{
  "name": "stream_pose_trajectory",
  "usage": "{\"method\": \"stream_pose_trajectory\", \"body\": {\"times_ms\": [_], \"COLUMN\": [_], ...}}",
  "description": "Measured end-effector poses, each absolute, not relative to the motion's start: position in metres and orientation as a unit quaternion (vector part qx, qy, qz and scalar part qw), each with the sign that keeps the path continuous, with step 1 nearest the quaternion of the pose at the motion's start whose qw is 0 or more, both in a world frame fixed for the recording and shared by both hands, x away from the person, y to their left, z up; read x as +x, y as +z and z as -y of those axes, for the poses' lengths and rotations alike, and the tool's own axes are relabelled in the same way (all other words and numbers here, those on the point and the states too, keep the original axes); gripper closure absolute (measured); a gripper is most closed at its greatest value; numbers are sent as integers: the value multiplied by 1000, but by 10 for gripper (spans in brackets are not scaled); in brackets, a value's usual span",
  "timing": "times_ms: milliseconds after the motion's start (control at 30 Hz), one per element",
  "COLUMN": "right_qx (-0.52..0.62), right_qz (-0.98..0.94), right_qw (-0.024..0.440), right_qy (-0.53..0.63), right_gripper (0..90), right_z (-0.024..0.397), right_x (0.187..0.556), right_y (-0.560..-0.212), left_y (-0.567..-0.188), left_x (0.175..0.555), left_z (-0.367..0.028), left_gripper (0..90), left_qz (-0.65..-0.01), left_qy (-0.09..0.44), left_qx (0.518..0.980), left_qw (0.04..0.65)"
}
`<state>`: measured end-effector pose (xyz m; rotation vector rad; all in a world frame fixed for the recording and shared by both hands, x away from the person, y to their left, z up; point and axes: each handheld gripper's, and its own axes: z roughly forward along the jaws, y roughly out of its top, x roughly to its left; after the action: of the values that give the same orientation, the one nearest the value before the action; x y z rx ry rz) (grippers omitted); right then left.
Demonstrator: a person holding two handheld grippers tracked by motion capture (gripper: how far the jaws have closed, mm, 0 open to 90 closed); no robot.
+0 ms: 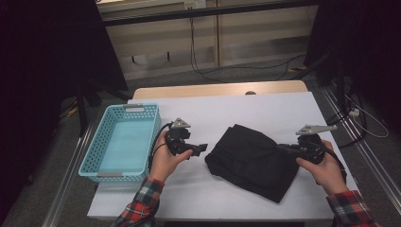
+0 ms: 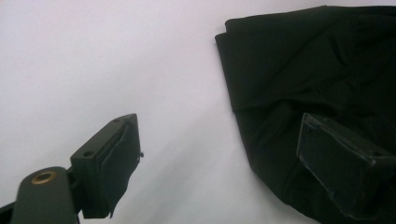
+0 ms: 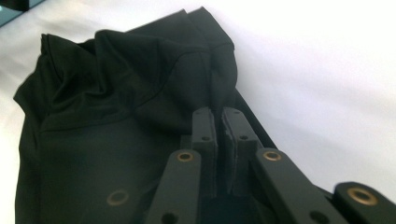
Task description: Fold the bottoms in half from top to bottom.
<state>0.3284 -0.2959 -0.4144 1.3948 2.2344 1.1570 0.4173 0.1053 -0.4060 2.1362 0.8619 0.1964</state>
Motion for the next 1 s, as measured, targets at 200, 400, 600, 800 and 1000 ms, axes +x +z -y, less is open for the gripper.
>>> {"method": "stream_pose_trajectory", "body": {"times_ms": [200, 400, 600, 800, 1000], "right_qx": [491, 502, 504, 500, 502], "right_qz": [-771, -784, -785, -789, -788], "right_qw": [140, 134, 154, 121, 96], "right_qy": [381, 340, 325, 335, 343], "right_gripper": [846, 844, 634, 738, 823], "right_z": [305, 311, 311, 305, 302], "right_x": [317, 309, 310, 311, 318], "right_y": [-415, -430, -441, -445, -444], "left_y": [-407, -406, -406, -407, -407], "left_x": [418, 419, 419, 419, 419], "left_z": [-103, -102, -102, -102, -100], "left_gripper": [137, 137, 137, 137, 137], "left_qz": [-340, -338, -337, -339, -339], "left_qy": [78, 78, 76, 76, 77], "left_qx": [846, 848, 849, 849, 848], "left_qw": [403, 401, 399, 398, 401]}}
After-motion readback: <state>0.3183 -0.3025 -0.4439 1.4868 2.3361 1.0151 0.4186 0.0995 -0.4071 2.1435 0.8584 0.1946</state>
